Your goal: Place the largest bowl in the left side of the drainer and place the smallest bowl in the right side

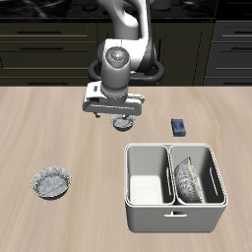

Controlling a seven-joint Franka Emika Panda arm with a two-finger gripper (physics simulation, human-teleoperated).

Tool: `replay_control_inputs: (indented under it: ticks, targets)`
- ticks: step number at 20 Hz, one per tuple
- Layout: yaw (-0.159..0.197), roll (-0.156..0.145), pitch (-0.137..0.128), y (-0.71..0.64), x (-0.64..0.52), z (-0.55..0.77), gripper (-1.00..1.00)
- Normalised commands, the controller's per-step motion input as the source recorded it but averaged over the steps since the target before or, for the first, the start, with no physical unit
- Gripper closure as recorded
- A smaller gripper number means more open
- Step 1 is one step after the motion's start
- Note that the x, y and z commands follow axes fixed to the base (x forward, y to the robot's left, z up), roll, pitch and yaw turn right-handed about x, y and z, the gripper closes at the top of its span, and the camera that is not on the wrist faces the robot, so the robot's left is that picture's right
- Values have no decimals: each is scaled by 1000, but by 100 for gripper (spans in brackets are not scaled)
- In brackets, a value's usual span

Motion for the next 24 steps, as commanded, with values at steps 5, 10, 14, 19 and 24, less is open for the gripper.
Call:
replay_control_inputs:
  ticks: [5, 10, 14, 19, 24]
  targets:
    - [22, 62, 31, 122, -151, -252, 100]
    - [3, 9, -1, -25, -58, -30, 100]
    - [10, -36, -11, -116, 75, 112, 100]
    - [24, -40, -36, -126, 54, 280, 100]
    - [22, -34, -66, -117, 16, 401, 100]
